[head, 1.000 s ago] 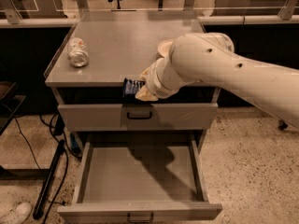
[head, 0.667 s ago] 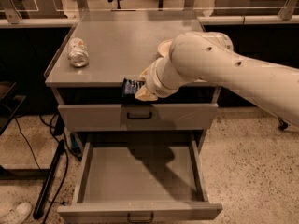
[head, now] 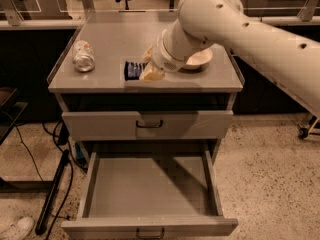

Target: Pick rxbar blueberry from middle drawer and place on counter

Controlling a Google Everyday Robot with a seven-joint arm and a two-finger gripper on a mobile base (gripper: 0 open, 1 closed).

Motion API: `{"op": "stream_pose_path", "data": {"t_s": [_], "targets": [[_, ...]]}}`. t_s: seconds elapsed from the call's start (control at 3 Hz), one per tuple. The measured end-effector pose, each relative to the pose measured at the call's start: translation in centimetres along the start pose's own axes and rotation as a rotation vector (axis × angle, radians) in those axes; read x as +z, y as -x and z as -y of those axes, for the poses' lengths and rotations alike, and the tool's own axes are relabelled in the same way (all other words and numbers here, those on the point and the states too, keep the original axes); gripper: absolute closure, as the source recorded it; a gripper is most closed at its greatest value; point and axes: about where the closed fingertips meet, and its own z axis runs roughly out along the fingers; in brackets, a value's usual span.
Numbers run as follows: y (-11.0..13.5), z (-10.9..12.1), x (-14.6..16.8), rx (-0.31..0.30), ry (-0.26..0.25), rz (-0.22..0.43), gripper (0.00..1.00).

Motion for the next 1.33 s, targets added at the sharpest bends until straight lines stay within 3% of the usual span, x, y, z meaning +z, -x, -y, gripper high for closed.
{"op": "stream_pose_path", "data": {"t_s": [0.67, 1.33], "targets": [[-0.2, 1.0, 0.2, 0.017, 0.006, 0.004, 1.00], [-1.2, 3.6, 1.4, 0.059, 0.030, 0.001, 1.00]]}}
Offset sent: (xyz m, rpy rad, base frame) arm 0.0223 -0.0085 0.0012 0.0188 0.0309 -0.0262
